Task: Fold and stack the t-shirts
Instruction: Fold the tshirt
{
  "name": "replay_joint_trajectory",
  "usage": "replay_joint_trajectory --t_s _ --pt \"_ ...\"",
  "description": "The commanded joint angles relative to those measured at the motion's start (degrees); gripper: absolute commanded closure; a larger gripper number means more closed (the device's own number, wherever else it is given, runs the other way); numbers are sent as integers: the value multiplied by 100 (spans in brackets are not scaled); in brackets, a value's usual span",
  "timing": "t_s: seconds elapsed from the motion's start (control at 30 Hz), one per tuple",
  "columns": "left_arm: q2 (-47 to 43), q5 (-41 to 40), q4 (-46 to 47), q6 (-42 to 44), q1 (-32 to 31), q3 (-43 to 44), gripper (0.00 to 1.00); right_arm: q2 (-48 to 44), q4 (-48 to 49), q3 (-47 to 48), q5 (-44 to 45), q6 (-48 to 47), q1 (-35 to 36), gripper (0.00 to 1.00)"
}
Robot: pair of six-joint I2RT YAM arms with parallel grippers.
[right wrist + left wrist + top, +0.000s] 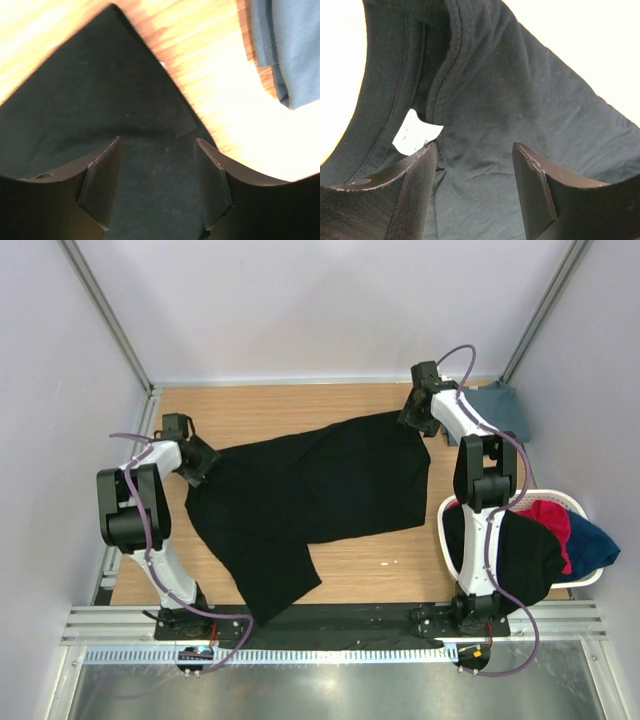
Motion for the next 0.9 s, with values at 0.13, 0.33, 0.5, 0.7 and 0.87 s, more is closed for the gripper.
replay_joint_trajectory --t_s 0.13,0.33,0.5,0.7,0.87 --pt "419 -462 -73 301 36 565 37 230 526 -304 107 140 -120 40" --pt "709 -594 -266 460 53 943 38 195 763 -629 1 228 -164 48" --pt "797 -576 -301 530 53 1031 38 46 1000 -928 -78 333 -164 60" --pt "806 -646 -380 706 53 1128 38 -77 1001 -1077 -25 299 -164 79" --pt "850 -664 -398 820 62 1155 38 -112 782 -920 299 97 -173 91"
